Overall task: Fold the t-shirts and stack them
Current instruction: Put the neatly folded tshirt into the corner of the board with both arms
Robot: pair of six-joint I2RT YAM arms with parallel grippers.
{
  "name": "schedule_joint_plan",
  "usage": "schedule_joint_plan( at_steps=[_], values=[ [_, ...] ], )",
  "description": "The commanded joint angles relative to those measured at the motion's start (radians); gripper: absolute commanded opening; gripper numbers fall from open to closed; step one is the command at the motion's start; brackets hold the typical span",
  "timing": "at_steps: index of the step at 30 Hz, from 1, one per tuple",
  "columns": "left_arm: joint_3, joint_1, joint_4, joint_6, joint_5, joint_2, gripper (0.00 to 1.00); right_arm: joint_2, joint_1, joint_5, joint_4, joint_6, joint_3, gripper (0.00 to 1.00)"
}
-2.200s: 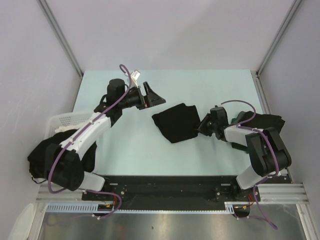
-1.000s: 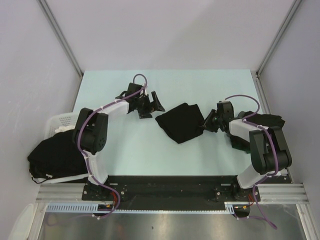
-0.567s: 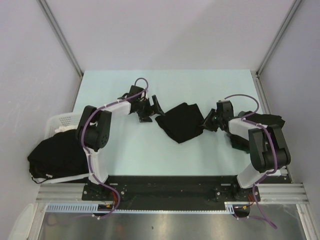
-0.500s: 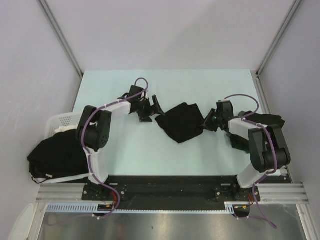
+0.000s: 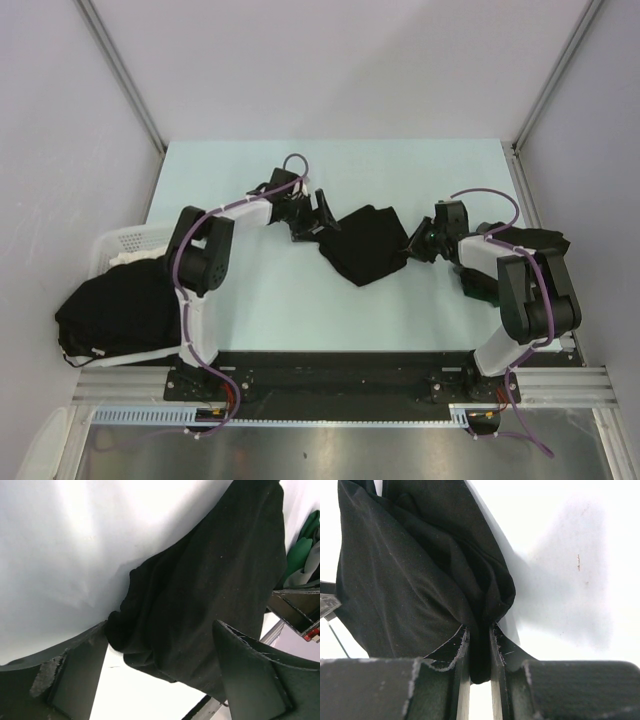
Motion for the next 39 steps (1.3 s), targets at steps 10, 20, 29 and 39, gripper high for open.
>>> schedule_joint_plan(
  at_steps=[10,20,29,39],
  values=[
    [0.049,-0.018,-0.107,0.035,0.027,0.067,0.51,0.018,-0.017,-0.011,0.078,0.005,0.039,0.11],
    [0.095,-0.035,-0.133,0.051,0.03,0.102,0.0,0.014,-0.03,-0.018,0.061,-0.013,0.046,0.11],
    [0.199,-0.049,-0.179,0.079,0.005,0.118,0.0,-0.021,-0.064,-0.015,-0.006,-0.062,0.083,0.0],
    [0.419,-0.076,-0.297,0.105,0.01,0.128,0.0,-0.074,-0.105,0.053,-0.161,-0.165,0.218,0.0]
  ],
)
